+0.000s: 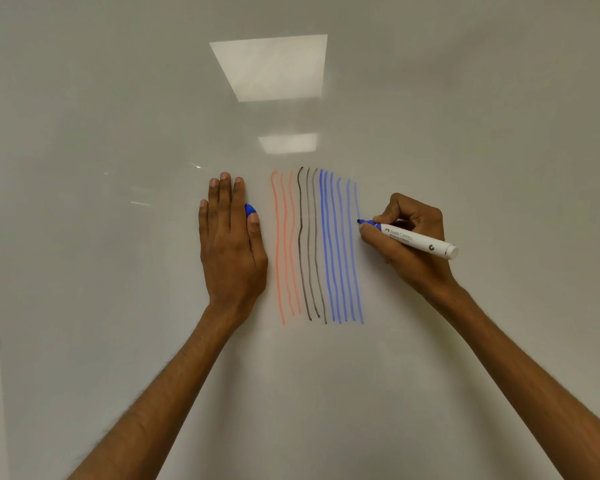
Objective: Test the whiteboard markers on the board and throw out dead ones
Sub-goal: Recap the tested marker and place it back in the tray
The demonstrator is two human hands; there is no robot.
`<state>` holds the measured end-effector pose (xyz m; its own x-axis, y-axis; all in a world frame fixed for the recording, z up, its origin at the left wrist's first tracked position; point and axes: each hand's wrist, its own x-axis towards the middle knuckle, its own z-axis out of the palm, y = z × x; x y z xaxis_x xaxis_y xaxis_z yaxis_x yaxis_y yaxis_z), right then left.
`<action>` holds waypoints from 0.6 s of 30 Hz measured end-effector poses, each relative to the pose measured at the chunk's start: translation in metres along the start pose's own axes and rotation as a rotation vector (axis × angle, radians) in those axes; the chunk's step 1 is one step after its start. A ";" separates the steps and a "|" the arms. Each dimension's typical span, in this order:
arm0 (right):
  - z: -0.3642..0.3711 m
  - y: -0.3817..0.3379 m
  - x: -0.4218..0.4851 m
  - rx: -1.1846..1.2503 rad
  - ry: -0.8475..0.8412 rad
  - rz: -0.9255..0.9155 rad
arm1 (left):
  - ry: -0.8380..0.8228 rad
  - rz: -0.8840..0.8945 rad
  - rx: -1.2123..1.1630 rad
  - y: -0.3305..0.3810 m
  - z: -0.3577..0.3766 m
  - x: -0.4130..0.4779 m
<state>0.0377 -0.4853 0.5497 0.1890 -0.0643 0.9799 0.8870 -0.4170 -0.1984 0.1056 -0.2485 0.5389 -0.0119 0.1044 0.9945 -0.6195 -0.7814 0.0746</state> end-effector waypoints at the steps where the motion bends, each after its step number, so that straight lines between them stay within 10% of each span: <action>1: 0.000 0.000 -0.003 -0.003 -0.003 0.004 | 0.002 0.003 0.001 0.000 0.000 0.000; 18: -0.007 0.008 -0.053 0.003 -0.117 0.073 | 0.011 0.015 0.009 0.000 -0.001 -0.002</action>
<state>0.0321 -0.4918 0.4967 0.3009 0.0119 0.9536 0.8703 -0.4123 -0.2695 0.1048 -0.2476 0.5372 -0.0293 0.0994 0.9946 -0.6124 -0.7882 0.0607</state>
